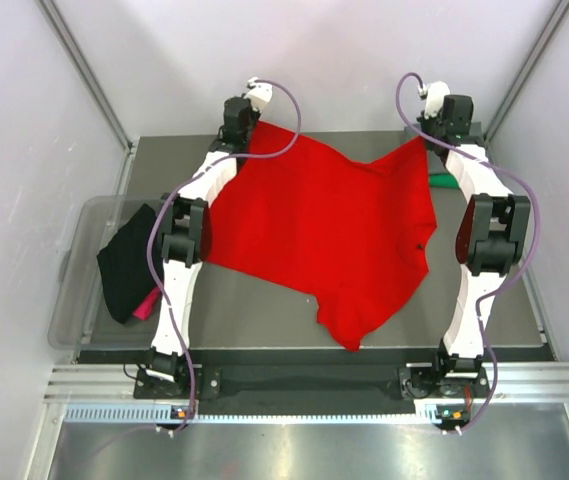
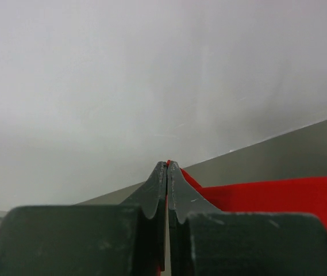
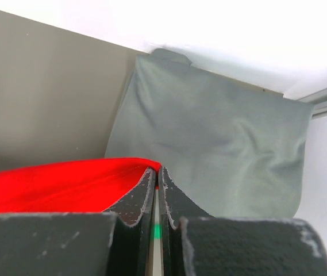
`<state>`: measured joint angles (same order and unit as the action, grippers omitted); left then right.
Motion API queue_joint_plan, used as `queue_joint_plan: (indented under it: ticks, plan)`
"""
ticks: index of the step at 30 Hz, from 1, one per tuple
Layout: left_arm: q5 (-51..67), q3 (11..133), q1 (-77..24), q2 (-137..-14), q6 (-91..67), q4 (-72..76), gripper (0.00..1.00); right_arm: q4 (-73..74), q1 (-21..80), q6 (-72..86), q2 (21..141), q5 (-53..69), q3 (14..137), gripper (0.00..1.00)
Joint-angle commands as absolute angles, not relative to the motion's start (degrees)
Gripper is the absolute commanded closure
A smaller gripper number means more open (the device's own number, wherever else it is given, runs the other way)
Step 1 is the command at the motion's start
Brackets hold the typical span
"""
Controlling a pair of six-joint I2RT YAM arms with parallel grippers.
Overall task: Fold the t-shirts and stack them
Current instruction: Flatten the tshirt out, then fold the tshirt
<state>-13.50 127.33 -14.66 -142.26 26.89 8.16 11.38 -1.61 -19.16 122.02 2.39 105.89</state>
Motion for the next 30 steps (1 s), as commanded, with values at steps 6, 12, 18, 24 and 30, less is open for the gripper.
queue_joint_plan:
  ticks: [6, 12, 18, 24, 30]
  plan:
    - [-10.38, 117.99, -14.33, -131.59, 23.82, 2.03, 1.00, 14.59, -1.14, -17.49, 113.57, 3.95, 103.55, 1.00]
    - [-8.00, 108.38, -14.24, -122.62, 24.26, -2.10, 1.00, 20.38, -0.53, -17.32, 106.01, 5.97, 98.44, 1.00]
    - [-6.15, 102.75, -13.80, -116.55, 22.77, -4.65, 1.00, 23.73, 1.93, -16.26, 98.62, 6.59, 90.54, 1.00]
    - [-4.92, 99.06, -13.54, -113.29, 22.76, -8.17, 1.00, 24.17, 3.34, -15.29, 91.50, 6.86, 82.03, 1.00]
    - [-4.92, 97.91, -12.04, -113.29, 23.38, -9.23, 1.00, 25.75, 3.43, -15.64, 87.10, 6.42, 78.67, 1.00]
